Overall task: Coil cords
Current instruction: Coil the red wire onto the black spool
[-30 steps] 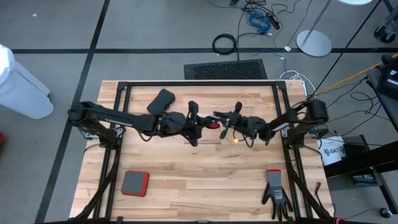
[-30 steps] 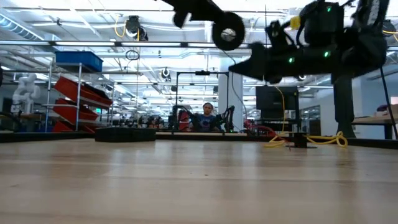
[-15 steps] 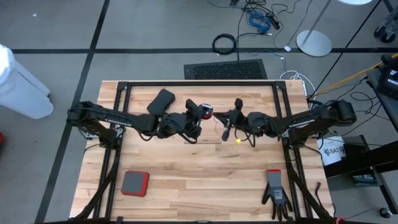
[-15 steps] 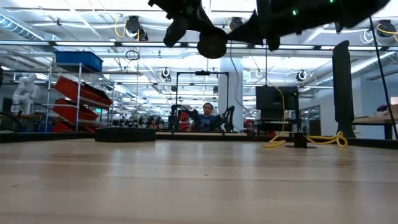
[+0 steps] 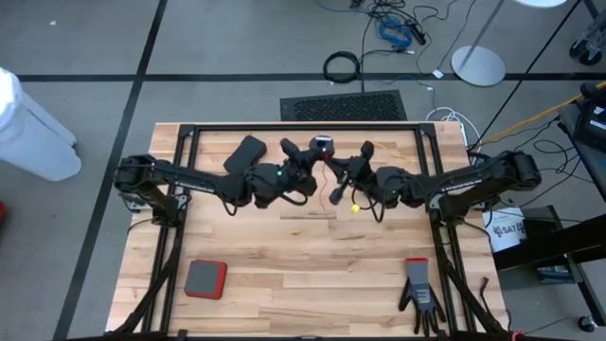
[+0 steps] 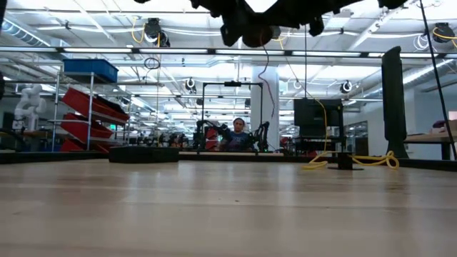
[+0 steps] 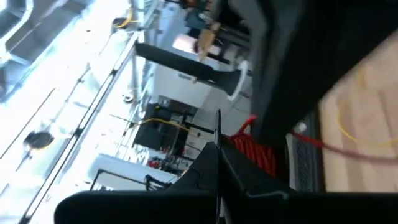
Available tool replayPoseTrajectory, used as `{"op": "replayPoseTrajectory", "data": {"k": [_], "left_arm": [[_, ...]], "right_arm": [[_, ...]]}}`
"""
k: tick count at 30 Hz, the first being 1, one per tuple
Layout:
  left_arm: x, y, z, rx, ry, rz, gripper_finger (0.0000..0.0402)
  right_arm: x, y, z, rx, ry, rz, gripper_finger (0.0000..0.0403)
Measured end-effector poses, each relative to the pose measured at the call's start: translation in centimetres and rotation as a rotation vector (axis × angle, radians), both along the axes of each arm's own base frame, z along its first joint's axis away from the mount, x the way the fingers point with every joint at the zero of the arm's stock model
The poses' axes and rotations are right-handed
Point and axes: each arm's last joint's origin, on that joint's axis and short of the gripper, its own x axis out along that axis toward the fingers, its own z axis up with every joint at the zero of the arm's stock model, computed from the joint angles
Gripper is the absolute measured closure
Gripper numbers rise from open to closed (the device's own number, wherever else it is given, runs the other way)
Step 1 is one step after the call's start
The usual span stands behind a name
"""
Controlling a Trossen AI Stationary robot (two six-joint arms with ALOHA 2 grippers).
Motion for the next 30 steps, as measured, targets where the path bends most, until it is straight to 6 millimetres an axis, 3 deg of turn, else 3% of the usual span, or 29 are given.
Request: {"op": "replayPoseTrajectory", "data": {"k": [13,22,30], "left_arm": [[1.0,1.6,0.2,-0.180,-0.378,-0.112,0.0401],[0.8,2.2,1.1,-0.295,-0.550,-0.196,0.0401],[0.9,2.1,1.1,-0.390,-0.602,-0.275,0.0401]], "right_arm": [[1.4,1.0,-0.9,-0.143,0.024,-0.153,0.0403],[2.4,1.2,-2.9,-0.198,0.130,-0.185,0.0388],[2.3,1.2,-2.6,-0.228,0.143,-0.194,0.0385]]}}
